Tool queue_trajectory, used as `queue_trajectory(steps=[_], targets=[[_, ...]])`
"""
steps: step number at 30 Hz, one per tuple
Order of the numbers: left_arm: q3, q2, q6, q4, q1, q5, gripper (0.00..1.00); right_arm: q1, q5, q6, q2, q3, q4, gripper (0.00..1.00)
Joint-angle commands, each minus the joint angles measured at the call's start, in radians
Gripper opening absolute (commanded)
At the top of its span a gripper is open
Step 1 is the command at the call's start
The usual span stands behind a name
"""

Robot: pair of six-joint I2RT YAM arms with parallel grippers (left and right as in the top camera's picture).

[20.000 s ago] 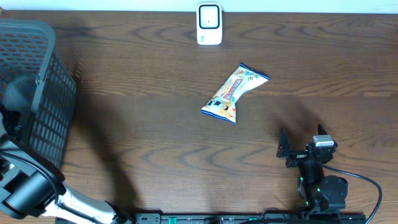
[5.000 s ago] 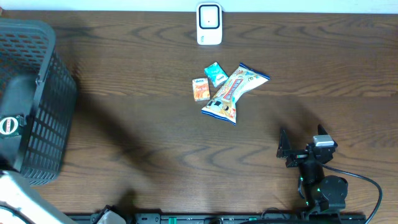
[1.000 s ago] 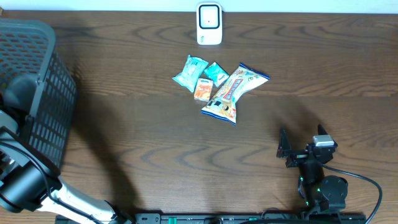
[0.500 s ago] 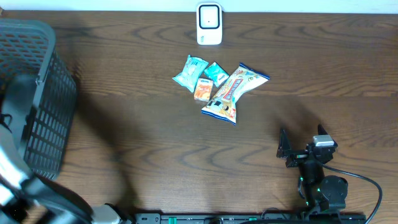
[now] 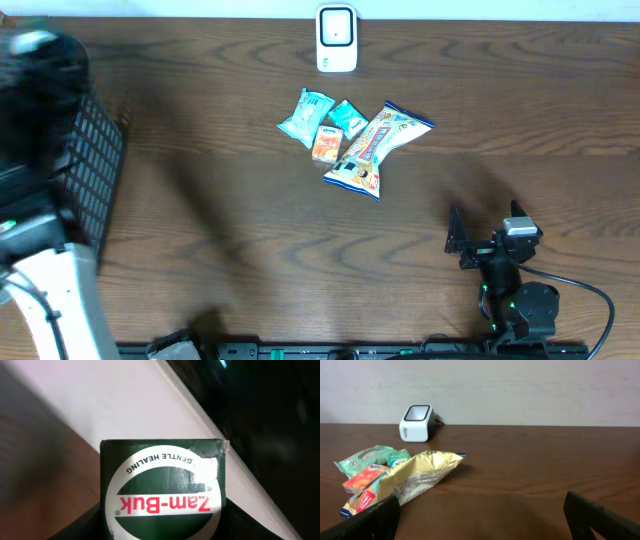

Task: Scan the item barcode
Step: 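Lift the Zam-Buk box out and set it on the table left of the items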

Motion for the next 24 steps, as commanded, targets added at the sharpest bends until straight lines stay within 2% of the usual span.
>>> queue_trajectory(steps=[1, 3, 6, 11, 17, 19, 22, 24], targets=[[0.003, 0.045, 0.216, -0.029, -0.206, 0.041, 0.53, 0.010, 0.005, -0.005, -0.006, -0.002, -0.004, 0.99], [0.003, 0.085, 0.326, -0.087, -0.321, -0.028, 0.53, 0.010, 0.005, -0.005, -0.006, -0.002, -0.004, 0.99], [0.003, 0.175, 0.409, -0.196, -0.473, -0.253, 0.54, 0.010, 0.005, -0.005, -0.006, -0.002, -0.004, 0.99], [0.003, 0.344, 0.446, -0.284, -0.587, -0.463, 0.57, 0.010, 0.005, -0.005, -0.006, -0.002, -0.004, 0.99], [0.003, 0.560, 0.446, -0.257, -0.609, -0.481, 0.60, 0.010, 0.005, -0.005, -0.006, -0.002, -0.004, 0.99], [0.003, 0.626, 0.446, -0.240, -0.608, -0.481, 0.65, 0.010, 0.005, -0.005, -0.006, -0.002, -0.004, 0.99], [0.003, 0.685, 0.446, -0.230, -0.608, -0.480, 0.81, 0.010, 0.005, -0.005, -0.006, -0.002, -0.004, 0.99], [0.003, 0.696, 0.446, -0.230, -0.608, -0.480, 0.83, 0.010, 0.005, -0.005, -0.006, -0.002, -0.004, 0.99]])
